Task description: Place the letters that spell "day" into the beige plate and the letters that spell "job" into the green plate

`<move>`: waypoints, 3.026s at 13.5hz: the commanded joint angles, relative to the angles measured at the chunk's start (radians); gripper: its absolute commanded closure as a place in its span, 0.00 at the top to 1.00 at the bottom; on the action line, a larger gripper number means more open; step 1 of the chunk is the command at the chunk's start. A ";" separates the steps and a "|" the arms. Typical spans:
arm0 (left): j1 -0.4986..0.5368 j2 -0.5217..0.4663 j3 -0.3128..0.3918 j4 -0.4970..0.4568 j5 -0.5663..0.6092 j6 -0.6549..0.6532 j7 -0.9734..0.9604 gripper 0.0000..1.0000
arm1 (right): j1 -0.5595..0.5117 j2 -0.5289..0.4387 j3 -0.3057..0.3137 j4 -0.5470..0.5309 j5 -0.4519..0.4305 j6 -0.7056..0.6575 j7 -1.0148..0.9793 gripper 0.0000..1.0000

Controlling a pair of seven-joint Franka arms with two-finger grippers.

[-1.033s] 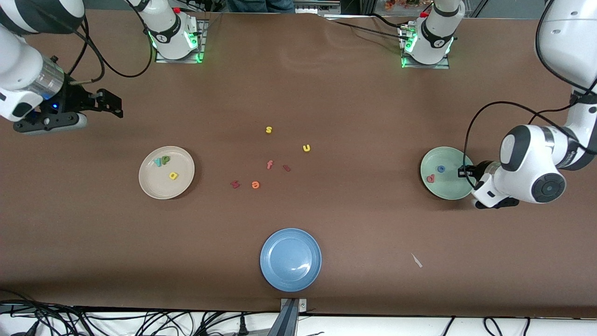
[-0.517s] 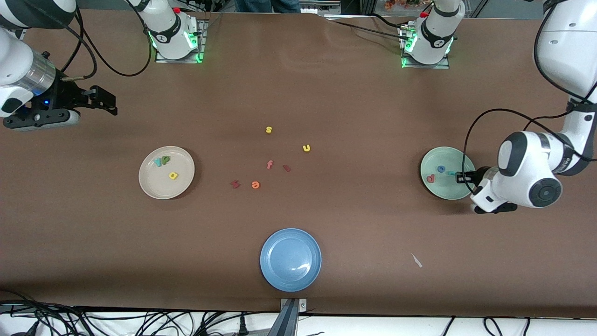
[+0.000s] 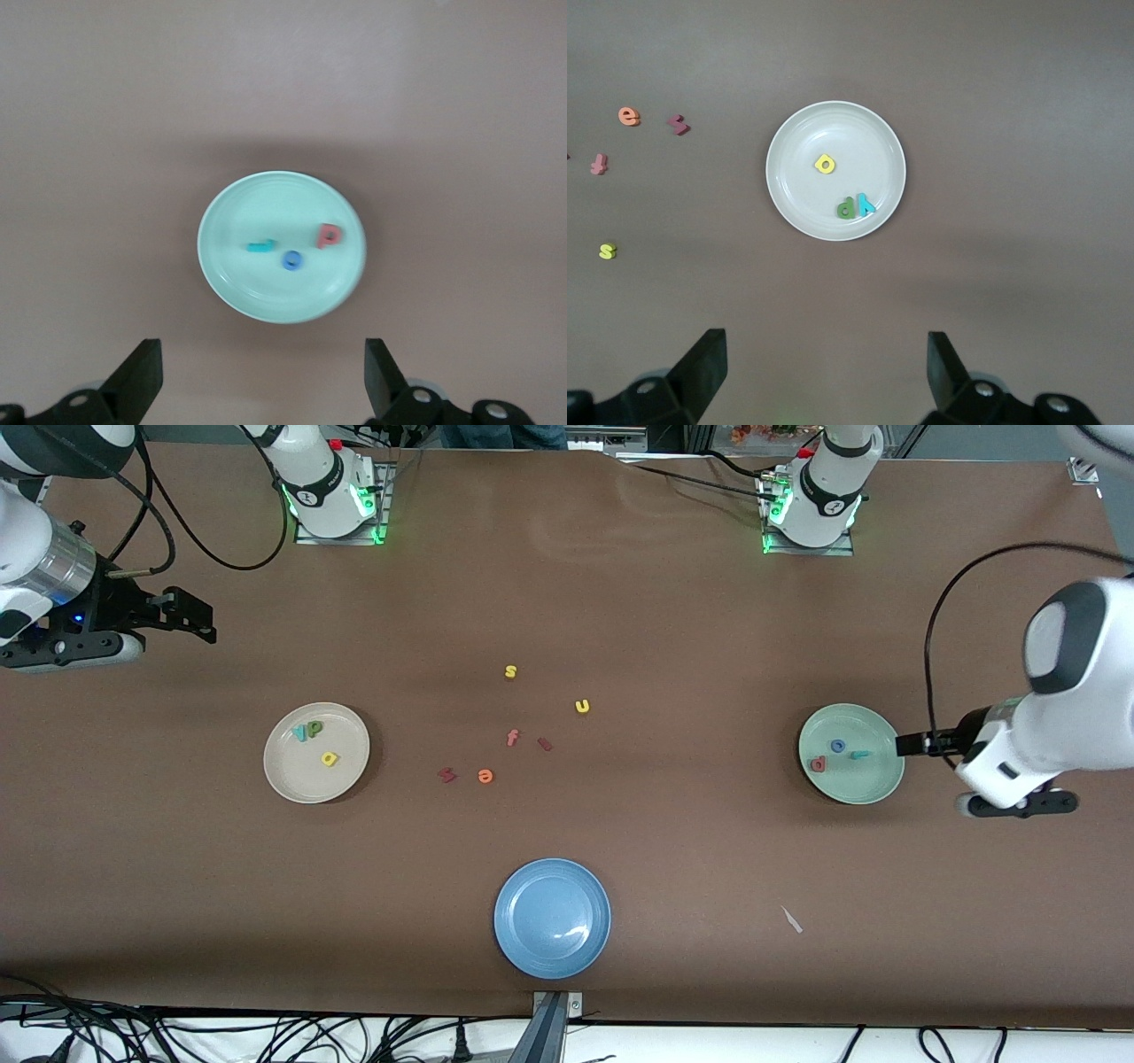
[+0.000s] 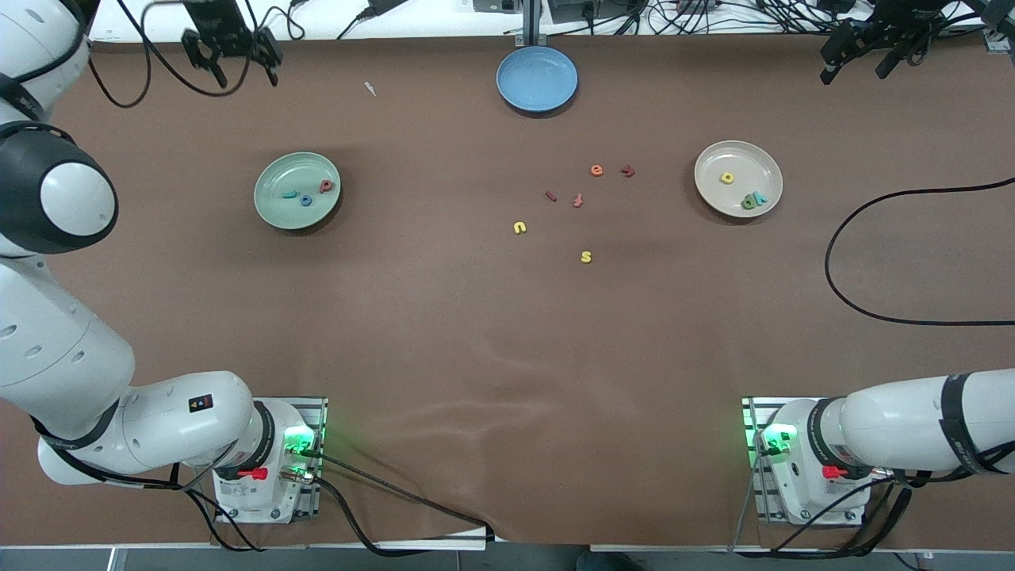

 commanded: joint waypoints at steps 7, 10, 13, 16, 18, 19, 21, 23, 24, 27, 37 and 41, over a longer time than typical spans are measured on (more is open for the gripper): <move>-0.004 -0.066 0.010 0.120 -0.071 -0.060 0.019 0.99 | 0.001 0.062 -0.002 0.073 -0.013 -0.023 0.003 1.00; -0.162 -0.103 0.183 0.102 -0.083 -0.054 0.108 0.99 | 0.001 0.065 -0.002 0.095 -0.017 -0.043 0.003 1.00; -0.232 -0.118 0.297 0.085 -0.178 -0.028 0.135 0.98 | -0.001 0.067 -0.002 0.112 -0.017 -0.043 0.004 1.00; -0.229 -0.184 0.297 -0.041 -0.177 0.111 0.135 0.98 | -0.001 0.068 -0.004 0.113 -0.021 -0.045 0.004 1.00; -0.225 -0.183 0.293 -0.041 -0.176 0.116 0.135 0.99 | -0.002 0.068 -0.004 0.115 -0.021 -0.045 0.004 1.00; -0.223 -0.181 0.293 -0.032 -0.176 0.115 0.134 1.00 | -0.002 0.068 -0.004 0.115 -0.026 -0.045 0.004 1.00; -0.223 -0.180 0.293 -0.029 -0.177 0.113 0.128 1.00 | -0.002 0.068 -0.004 0.115 -0.041 -0.045 0.004 1.00; -0.231 -0.178 0.293 -0.018 -0.169 0.113 0.126 1.00 | -0.002 0.068 -0.004 0.115 -0.044 -0.045 0.006 1.00; -0.232 -0.177 0.293 -0.012 -0.165 0.113 0.125 1.00 | -0.002 0.068 -0.004 0.115 -0.044 -0.040 0.008 1.00; -0.228 -0.172 0.294 -0.011 -0.162 0.118 0.132 1.00 | -0.004 0.068 -0.005 0.116 -0.053 -0.036 0.006 1.00; -0.240 -0.171 0.287 0.008 -0.107 0.116 0.123 1.00 | -0.004 0.071 -0.006 0.129 -0.061 -0.042 0.004 1.00; -0.240 -0.171 0.287 0.008 -0.108 0.116 0.125 1.00 | -0.004 0.071 -0.009 0.129 -0.060 -0.043 0.003 1.00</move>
